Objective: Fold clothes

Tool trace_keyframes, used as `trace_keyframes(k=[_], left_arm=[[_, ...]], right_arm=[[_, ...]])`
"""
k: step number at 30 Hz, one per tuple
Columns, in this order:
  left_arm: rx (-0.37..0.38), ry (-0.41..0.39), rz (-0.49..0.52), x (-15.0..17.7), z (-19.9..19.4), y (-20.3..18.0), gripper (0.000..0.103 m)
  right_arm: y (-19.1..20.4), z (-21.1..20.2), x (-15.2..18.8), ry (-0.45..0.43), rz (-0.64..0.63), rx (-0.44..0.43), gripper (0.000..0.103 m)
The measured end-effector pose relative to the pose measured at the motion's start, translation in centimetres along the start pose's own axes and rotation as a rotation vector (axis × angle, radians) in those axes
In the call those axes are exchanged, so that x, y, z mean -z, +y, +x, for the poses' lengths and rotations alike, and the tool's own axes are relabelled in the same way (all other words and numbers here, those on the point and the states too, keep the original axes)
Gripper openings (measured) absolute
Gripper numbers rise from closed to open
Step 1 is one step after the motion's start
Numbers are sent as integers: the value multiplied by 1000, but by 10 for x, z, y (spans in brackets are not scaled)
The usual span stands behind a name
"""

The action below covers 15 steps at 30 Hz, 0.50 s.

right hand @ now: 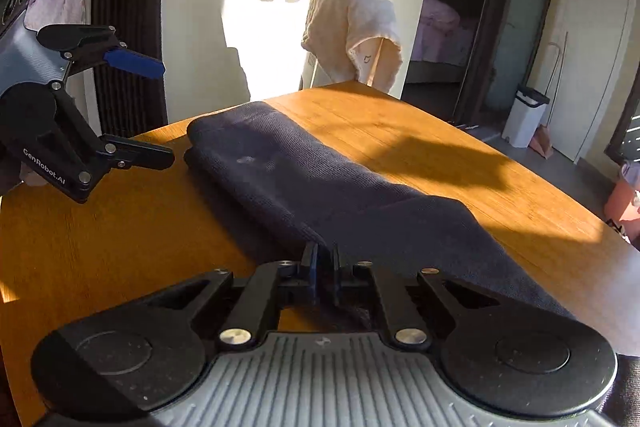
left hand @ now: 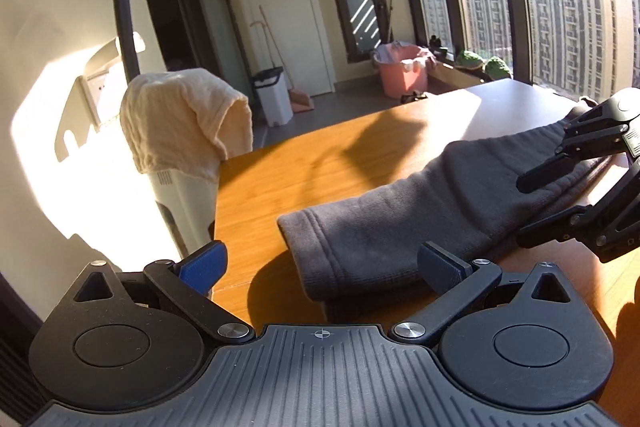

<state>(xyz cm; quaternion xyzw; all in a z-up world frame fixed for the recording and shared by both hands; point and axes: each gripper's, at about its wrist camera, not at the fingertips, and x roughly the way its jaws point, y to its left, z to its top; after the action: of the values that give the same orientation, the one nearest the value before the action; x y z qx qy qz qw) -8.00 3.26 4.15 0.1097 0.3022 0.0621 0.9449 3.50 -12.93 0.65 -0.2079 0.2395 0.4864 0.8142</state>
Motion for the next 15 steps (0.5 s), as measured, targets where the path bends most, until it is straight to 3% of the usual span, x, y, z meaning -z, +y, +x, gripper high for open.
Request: trace_keyframes(k=[8,11,15], left_arm=[[-110,15,238,18,10,-16,99],[-166,-14,340,13,33,-29,82],[-156,-27,330,1,51,-33,62]], right_arm=[[-23,-27,-6,-54,90,14,5],[-38,-47,8,-68,161,67,7],[-67,-90,41,-99,265,239,25]])
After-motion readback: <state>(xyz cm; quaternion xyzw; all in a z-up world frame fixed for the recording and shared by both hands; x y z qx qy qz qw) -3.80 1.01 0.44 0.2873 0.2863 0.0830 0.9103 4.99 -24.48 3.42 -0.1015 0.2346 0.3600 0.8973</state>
